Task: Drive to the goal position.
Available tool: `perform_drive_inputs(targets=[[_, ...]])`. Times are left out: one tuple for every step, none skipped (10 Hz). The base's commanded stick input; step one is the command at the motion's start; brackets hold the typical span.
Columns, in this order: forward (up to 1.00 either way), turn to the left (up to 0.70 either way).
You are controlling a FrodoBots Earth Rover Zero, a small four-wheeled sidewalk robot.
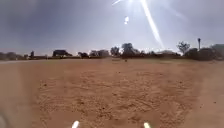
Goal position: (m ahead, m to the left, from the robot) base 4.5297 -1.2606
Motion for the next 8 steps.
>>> perform_drive_inputs(targets=[[1.00,0.27],[1.00,0.27],[1.00,0.27],[1.00,0.27],[1.00,0.00],[1.00,0.00],[1.00,0.00],[1.00,0.00]])
